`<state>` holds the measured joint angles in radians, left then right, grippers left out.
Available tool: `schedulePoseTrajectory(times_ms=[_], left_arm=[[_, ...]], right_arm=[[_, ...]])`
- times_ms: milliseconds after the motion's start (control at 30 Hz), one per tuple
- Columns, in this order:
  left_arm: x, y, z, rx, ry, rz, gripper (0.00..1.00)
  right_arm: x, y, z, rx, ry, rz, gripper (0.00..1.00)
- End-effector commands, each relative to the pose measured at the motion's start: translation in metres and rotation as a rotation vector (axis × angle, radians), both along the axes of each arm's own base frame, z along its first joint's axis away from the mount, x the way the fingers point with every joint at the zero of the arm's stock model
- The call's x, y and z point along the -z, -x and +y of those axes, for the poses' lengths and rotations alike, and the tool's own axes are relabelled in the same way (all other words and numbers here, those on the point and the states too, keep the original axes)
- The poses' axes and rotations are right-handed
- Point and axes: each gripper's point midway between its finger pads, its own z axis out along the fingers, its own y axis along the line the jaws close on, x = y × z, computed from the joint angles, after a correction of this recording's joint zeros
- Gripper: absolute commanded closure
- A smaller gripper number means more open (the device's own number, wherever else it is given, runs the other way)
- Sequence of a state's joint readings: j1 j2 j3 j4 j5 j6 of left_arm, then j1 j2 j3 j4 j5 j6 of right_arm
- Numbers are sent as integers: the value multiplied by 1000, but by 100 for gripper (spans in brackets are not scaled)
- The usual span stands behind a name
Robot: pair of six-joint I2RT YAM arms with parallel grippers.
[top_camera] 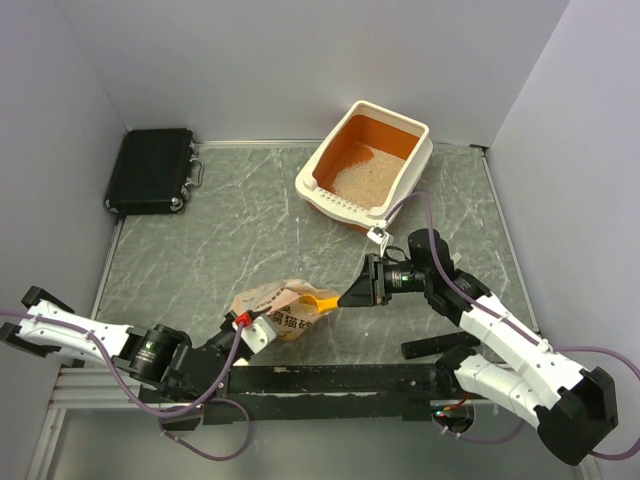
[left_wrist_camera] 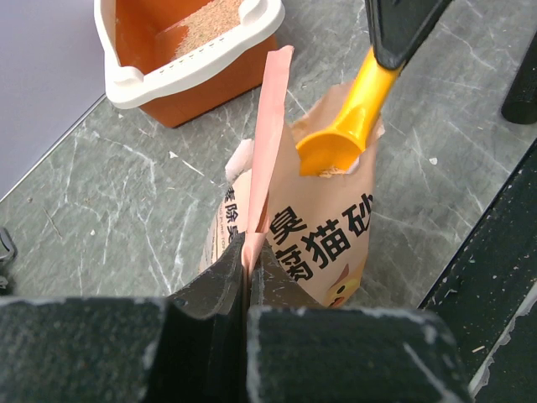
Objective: Fill the litter box with clean litter
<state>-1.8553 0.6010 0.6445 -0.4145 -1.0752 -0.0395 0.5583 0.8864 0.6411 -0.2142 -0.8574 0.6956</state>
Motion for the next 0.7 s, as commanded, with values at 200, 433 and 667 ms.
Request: schedulePoseTrajectory(times_ms=[200, 433, 667], left_arm=[[-16, 3, -1, 3, 65, 18, 99], [-16, 5, -1, 11, 68, 23, 99], [-22, 3, 5, -1, 105, 27, 99]], right_arm=[[4, 6, -7, 58, -55, 57, 100], [10, 5, -6, 134, -190, 161, 100], [9, 2, -11, 212, -329, 158, 100]])
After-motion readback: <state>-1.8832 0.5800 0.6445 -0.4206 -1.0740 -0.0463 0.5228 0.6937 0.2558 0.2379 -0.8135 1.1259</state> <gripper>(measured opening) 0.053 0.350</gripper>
